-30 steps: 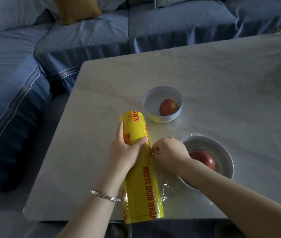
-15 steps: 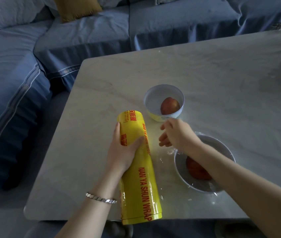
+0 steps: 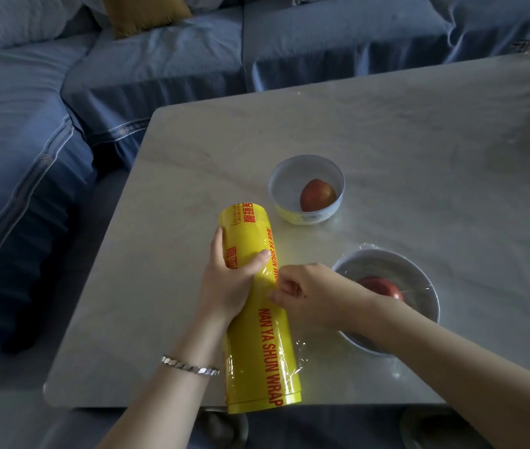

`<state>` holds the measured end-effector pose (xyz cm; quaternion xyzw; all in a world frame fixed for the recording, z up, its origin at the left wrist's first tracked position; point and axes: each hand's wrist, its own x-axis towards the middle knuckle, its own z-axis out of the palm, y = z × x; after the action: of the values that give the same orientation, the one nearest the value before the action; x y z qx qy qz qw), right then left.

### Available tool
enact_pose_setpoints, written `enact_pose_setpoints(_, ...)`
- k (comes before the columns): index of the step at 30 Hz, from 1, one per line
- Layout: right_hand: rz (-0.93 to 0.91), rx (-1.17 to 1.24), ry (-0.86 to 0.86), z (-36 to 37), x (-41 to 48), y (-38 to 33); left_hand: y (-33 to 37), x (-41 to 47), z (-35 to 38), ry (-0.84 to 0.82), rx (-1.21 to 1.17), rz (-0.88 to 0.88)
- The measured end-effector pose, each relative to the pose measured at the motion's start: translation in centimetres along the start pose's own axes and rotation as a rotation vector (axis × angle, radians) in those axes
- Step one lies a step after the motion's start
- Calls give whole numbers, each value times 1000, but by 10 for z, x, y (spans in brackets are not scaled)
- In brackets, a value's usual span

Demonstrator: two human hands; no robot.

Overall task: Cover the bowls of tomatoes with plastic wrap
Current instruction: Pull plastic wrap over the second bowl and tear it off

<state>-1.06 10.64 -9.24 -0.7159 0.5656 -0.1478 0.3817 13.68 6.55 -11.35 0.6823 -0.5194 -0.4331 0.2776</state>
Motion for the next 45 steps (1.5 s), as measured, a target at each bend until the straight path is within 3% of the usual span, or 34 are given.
enact_pose_setpoints(4, 37, -143, -193, -4, -7, -6, 0, 0, 0, 6, -4, -14)
enact_pose_setpoints(8, -5, -311, -257, 1, -9, -14, 4, -1, 0, -2, 22, -50)
enact_pose_setpoints(16, -65, -377, -185, 2, -8, -6, -4, -14, 1, -62, 56, -59)
enact_pose_setpoints(22, -118, -356, -34, 7, -13, -8, 0, -16, 5, -42, 66, -56)
enact_pose_setpoints(24, -143, -384, 104, 15, -11, -5, 1, -16, 6, -34, 74, -62)
enact_pose_setpoints(28, -111, -204, 251, 21, -8, 4, 2, -17, 5, -35, 82, -62)
enact_pose_setpoints(30, -23, -155, 200, 22, -7, 6, 1, -18, 4, -35, 63, -64)
enact_pose_setpoints(33, 47, 50, 263, 20, -8, 10, 0, -18, 1, -41, 35, -73)
enact_pose_setpoints(40, 103, 504, 277, 10, -20, 14, -7, -16, -4, -50, -48, -84)
enact_pose_setpoints(43, 104, 707, 361, 8, -25, 17, -7, -17, -5, 16, -150, -90)
enact_pose_setpoints(45, 42, 819, 319, 4, -28, 18, -6, -17, -11, 100, -231, -97)
